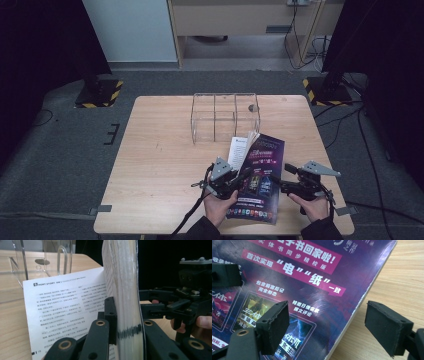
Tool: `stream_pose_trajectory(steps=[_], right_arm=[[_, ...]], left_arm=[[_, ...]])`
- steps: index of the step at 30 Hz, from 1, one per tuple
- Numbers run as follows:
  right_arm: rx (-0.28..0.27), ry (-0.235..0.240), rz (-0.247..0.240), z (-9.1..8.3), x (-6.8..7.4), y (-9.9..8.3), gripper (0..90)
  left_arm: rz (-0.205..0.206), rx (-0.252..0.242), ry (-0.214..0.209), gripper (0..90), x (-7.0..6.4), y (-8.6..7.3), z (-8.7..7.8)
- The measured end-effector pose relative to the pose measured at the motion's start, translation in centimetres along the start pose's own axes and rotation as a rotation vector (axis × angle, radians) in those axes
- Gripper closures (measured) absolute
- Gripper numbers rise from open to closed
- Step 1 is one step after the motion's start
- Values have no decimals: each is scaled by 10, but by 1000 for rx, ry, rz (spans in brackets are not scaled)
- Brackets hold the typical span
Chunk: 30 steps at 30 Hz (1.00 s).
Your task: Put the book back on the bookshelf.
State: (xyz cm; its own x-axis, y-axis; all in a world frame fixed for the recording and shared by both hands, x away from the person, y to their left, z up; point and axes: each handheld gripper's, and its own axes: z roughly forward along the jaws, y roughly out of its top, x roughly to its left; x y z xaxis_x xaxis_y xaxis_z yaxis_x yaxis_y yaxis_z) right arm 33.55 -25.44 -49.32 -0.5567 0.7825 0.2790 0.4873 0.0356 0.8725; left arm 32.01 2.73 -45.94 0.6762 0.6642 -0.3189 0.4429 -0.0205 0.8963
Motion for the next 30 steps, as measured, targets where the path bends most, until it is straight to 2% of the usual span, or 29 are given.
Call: stream_pose_trajectory(steps=[10, 13, 16, 17, 21, 22, 30], right_arm=[[2, 20, 11, 3, -2, 0, 187], [-12, 51, 18, 6, -3, 0, 187], [-14, 62, 11, 8, -3, 0, 186], [-14, 84, 17, 10, -3, 0, 187], [-16, 106, 13, 12, -3, -1, 187], [-13, 124, 20, 13, -3, -2, 186], [-4, 168, 39, 18, -4, -3, 182]], left_arm=[[37, -52, -13, 833, -5, 9, -9], [50, -59, -22, 833, -7, 11, -11], [55, -60, -28, 833, -8, 11, -11], [58, -61, -31, 833, -9, 11, -11], [66, -63, -39, 833, -10, 12, -12], [69, -64, -41, 833, -10, 12, -12], [82, -74, -47, 833, -11, 11, -14]])
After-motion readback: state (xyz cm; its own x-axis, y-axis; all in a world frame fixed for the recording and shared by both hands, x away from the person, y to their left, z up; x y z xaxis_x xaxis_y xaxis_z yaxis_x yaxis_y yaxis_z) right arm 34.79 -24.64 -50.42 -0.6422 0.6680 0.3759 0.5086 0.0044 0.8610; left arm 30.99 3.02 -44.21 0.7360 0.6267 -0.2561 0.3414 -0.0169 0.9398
